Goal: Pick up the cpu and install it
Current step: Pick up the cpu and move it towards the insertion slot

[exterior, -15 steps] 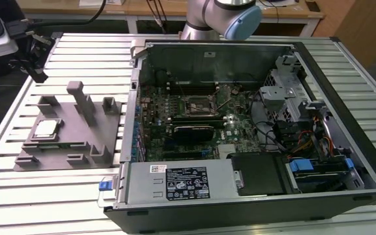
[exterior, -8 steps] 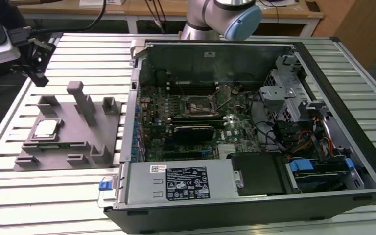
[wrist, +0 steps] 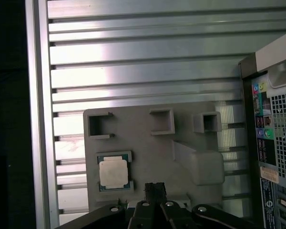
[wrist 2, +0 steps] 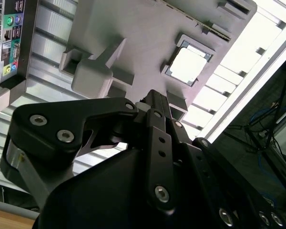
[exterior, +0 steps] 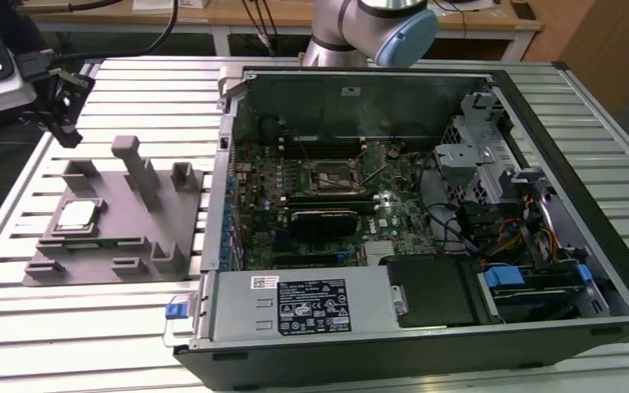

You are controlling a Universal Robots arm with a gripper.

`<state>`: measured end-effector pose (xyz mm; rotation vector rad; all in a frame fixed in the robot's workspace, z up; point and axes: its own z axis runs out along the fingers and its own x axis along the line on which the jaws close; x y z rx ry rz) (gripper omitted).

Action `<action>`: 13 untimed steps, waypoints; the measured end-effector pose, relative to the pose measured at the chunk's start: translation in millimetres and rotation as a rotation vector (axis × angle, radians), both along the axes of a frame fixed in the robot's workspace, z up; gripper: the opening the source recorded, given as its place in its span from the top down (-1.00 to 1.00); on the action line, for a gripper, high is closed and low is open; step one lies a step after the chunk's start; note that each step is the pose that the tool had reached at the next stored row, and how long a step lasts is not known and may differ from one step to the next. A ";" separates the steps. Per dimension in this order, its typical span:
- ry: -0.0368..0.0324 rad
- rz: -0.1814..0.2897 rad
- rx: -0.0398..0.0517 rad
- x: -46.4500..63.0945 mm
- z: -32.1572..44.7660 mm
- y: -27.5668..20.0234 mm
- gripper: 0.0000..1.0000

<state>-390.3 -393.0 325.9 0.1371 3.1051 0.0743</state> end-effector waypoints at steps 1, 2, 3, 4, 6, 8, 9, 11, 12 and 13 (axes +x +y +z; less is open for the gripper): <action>-0.0001 0.000 0.0000 -0.2 -0.3 0.0 0.79; -0.0002 0.000 0.0001 -0.6 -0.6 0.1 0.79; 0.0000 0.000 0.0000 -0.8 -0.9 0.1 0.79; 0.0001 0.000 0.0000 -1.1 -1.3 0.0 0.79; 0.0001 0.000 -0.0001 -1.6 -2.1 0.0 0.79; 0.0001 0.000 0.0000 -2.2 -3.2 0.0 0.79; 0.0001 0.000 -0.0001 -2.5 -3.7 0.0 0.79; 0.0001 0.000 -0.0001 -3.2 -4.8 0.1 0.79; 0.0001 0.000 0.0000 -3.7 -5.6 0.0 0.79; 0.0001 0.000 0.0000 -4.1 -6.3 0.0 0.79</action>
